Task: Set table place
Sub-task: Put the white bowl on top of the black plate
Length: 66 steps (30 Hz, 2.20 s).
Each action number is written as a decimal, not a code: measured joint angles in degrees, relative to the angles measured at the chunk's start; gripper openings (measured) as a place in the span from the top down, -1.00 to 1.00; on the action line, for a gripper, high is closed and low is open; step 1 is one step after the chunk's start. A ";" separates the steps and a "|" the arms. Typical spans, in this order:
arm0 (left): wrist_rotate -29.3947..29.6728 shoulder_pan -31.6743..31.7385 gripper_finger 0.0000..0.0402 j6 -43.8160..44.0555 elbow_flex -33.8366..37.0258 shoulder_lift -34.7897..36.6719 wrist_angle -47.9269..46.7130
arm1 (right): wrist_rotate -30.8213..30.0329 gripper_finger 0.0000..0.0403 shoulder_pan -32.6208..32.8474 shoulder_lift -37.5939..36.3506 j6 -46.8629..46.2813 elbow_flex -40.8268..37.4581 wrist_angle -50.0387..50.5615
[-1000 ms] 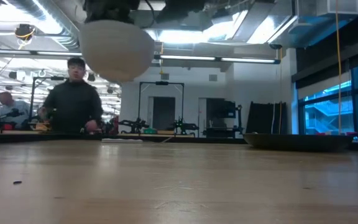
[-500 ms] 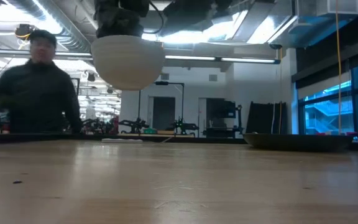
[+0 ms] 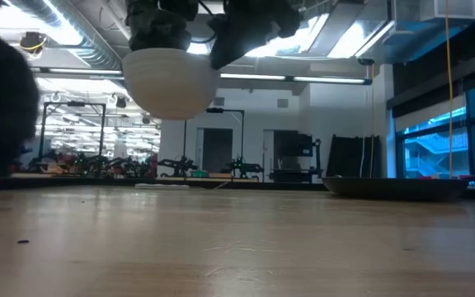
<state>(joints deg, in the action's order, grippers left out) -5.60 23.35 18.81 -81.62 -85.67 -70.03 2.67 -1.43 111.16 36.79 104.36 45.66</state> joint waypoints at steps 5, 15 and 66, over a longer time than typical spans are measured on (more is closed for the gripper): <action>-2.49 0.04 0.95 -0.33 0.00 0.02 2.60 | 0.19 0.50 0.79 0.08 4.26 0.00 -1.40; -4.16 0.00 0.94 1.39 -0.01 0.02 3.88 | 0.73 0.88 1.99 0.08 5.75 -0.02 -0.77; 8.24 0.00 0.51 -4.72 -3.55 0.33 28.29 | -5.28 0.94 -2.22 0.01 -31.96 -0.04 13.99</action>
<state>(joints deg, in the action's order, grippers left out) 2.63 23.35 14.09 -85.17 -85.34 -41.74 -2.61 -3.65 111.16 4.83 104.31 59.65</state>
